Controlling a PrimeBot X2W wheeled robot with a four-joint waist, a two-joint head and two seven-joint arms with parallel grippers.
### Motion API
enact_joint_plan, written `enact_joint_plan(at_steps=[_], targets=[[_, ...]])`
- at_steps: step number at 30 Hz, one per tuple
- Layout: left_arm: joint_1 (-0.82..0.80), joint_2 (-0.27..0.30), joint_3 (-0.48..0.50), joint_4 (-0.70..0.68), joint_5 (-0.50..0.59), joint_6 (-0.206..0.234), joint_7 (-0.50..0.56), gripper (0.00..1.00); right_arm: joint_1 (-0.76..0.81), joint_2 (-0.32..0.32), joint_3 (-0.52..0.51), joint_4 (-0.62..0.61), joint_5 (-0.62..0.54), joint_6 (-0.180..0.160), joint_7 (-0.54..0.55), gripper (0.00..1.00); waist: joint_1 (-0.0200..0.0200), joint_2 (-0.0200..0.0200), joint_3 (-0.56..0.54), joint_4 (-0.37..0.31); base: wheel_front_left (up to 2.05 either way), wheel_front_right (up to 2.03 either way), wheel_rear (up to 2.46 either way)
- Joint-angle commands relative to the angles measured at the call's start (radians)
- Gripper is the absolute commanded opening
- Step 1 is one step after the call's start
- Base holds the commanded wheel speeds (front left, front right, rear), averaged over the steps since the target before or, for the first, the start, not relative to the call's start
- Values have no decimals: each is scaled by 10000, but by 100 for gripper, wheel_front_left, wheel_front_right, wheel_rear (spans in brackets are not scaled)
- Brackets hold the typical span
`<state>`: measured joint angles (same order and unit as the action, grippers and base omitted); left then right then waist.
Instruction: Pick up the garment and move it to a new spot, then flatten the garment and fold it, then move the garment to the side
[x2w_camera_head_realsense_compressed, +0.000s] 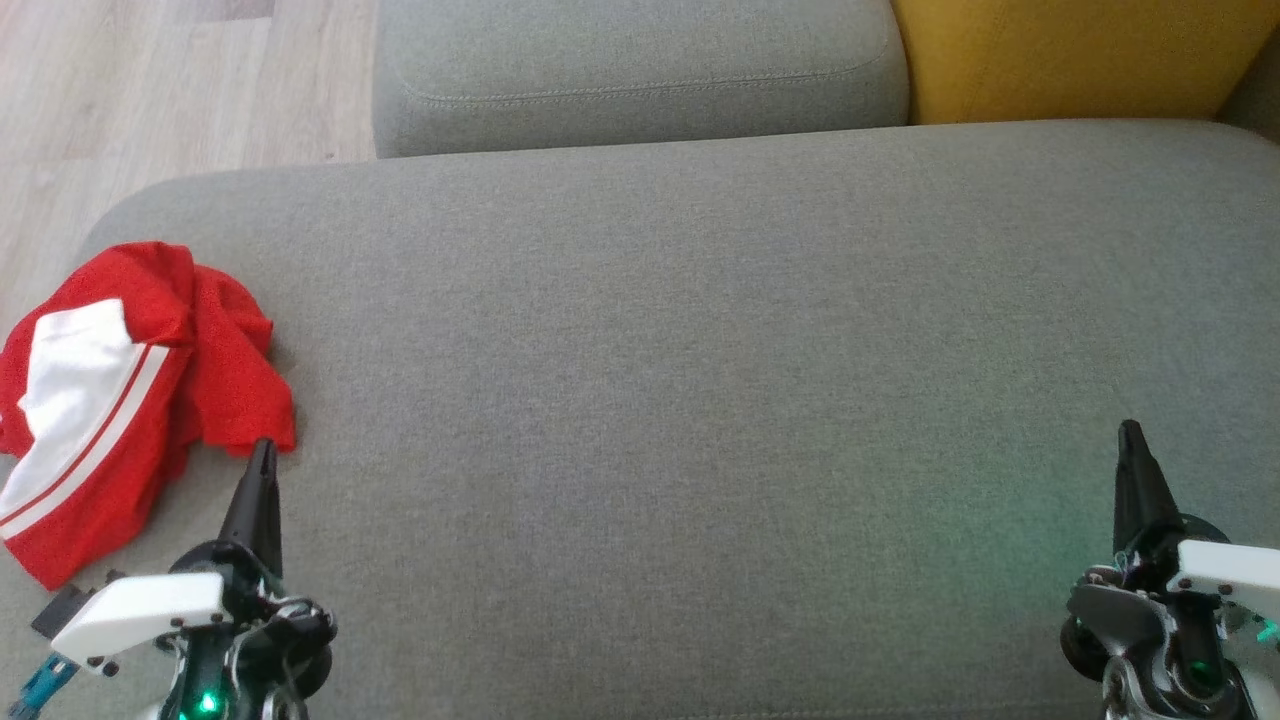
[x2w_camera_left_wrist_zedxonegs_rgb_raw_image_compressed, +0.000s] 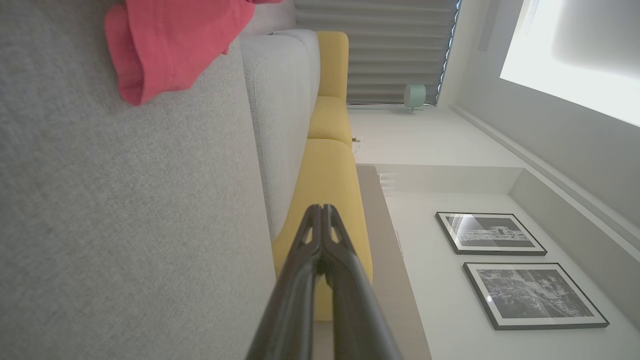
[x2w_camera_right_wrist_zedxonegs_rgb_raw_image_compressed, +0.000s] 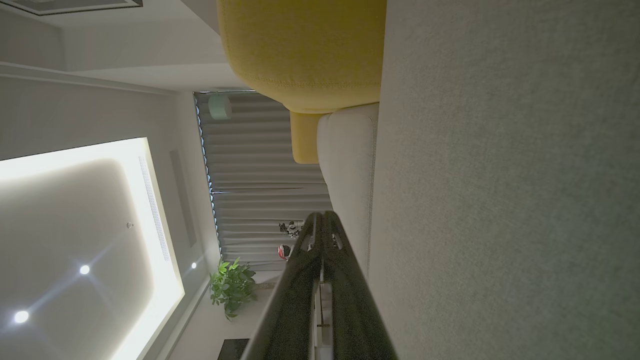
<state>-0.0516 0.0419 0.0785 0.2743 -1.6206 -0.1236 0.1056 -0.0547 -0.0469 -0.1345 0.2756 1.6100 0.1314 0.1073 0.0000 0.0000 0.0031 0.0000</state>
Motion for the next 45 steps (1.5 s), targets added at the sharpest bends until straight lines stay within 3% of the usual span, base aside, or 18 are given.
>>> enact_joint_plan(at_steps=[1, 2, 3, 6, 23, 45], targets=[[-563, 83, 349, -295, 116, -71, 74, 0, -532, -33, 211, -309, -11, -7, 56, 0, 0, 0, 0, 0, 0, 0, 0], [-563, 83, 349, -295, 116, -71, 74, 0, -532, -33, 211, -309, -11, -7, 56, 0, 0, 0, 0, 0, 0, 0, 0], [-1, 0, 1, -1, 0, 0, -1, 100, -1, 0, 1, -1, -1, 0, 0, 100, 0, 0, 0, 0, 0, 0, 0], [184, -42, -26, 372, -4, 11, -21, 100, 164, 21, 16, 361, -2, 0, -6, 100, 0, 0, 0, 0, 0, 0, 0], [55, 9, -275, -81, 410, 1, -487, 100, 125, -88, 346, -95, -444, -1, -453, 100, 0, 0, -10, 39, 0, 0, 0], [-172, -1, -514, -1351, 3955, -14, -1133, 100, 100, -261, 626, -1132, -4141, -2, -1103, 100, 0, 0, -25, 90, 0, 0, 0]])
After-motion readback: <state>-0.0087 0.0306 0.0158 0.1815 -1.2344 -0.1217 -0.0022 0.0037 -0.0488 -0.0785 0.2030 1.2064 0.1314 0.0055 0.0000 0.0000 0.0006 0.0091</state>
